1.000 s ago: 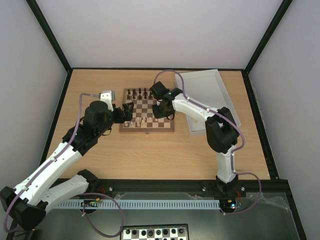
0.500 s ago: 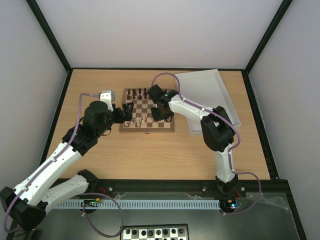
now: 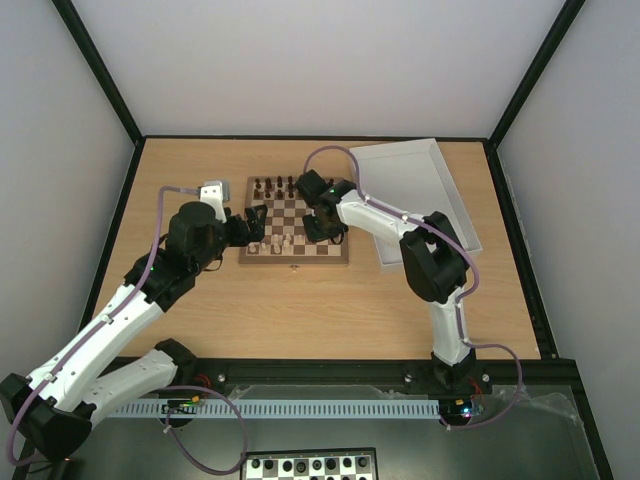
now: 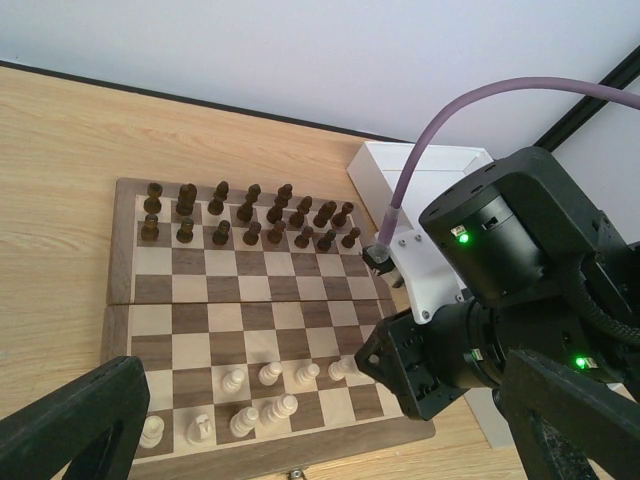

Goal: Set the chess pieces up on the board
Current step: Place the chess piece on the chessboard, then pick up the chess piece from the storage box.

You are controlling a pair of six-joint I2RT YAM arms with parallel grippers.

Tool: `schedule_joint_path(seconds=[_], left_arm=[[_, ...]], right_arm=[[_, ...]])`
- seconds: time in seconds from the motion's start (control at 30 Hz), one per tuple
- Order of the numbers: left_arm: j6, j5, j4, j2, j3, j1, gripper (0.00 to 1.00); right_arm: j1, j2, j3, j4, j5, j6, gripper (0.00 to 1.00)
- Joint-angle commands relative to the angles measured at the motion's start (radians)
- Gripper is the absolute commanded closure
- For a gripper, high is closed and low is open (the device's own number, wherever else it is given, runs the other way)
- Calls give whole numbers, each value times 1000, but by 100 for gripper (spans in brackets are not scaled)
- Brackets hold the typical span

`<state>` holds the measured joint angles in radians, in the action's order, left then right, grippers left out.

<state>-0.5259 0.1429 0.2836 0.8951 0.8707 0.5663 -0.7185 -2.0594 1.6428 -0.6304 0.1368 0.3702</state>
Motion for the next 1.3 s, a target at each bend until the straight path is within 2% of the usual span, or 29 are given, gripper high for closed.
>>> schedule_joint_path(seconds=[0.0, 0.17, 0.23, 0.33, 0.4, 0.53, 0.73, 0.87, 1.0, 1.1, 1.27], left_arm=[[-8, 11, 14, -7, 10, -4, 0], [-8, 9, 13, -6, 10, -4, 0], [-8, 10, 14, -6, 11, -5, 0], [-8, 10, 14, -6, 11, -4, 1], [-7, 11, 14, -7, 11, -5, 1], [-7, 12, 14, -8, 11, -5, 1], [-6, 12, 17, -9, 16, -4, 0], [-5, 12, 20, -11, 18, -5, 1], [-4, 8, 17, -10, 16, -5, 1], [-3, -5, 8, -7, 15, -4, 1], [1, -21, 10, 4, 19, -5, 0]], right_arm=[[-6, -31, 8, -44, 19, -2, 93], [-5, -40, 4, -33, 15, -1, 92], [-4, -41, 4, -31, 18, -1, 87], [-5, -38, 8, -34, 21, -1, 85], [-5, -33, 11, -36, 24, -2, 79], [-5, -10, 12, -42, 26, -4, 75], [15, 85, 26, -59, 84, -12, 65], [115, 184, 9, -55, 74, -24, 63], [242, 237, -25, -40, 102, -31, 56], [374, 214, -56, -8, 73, -21, 54], [467, 131, -92, 8, 106, -7, 55]])
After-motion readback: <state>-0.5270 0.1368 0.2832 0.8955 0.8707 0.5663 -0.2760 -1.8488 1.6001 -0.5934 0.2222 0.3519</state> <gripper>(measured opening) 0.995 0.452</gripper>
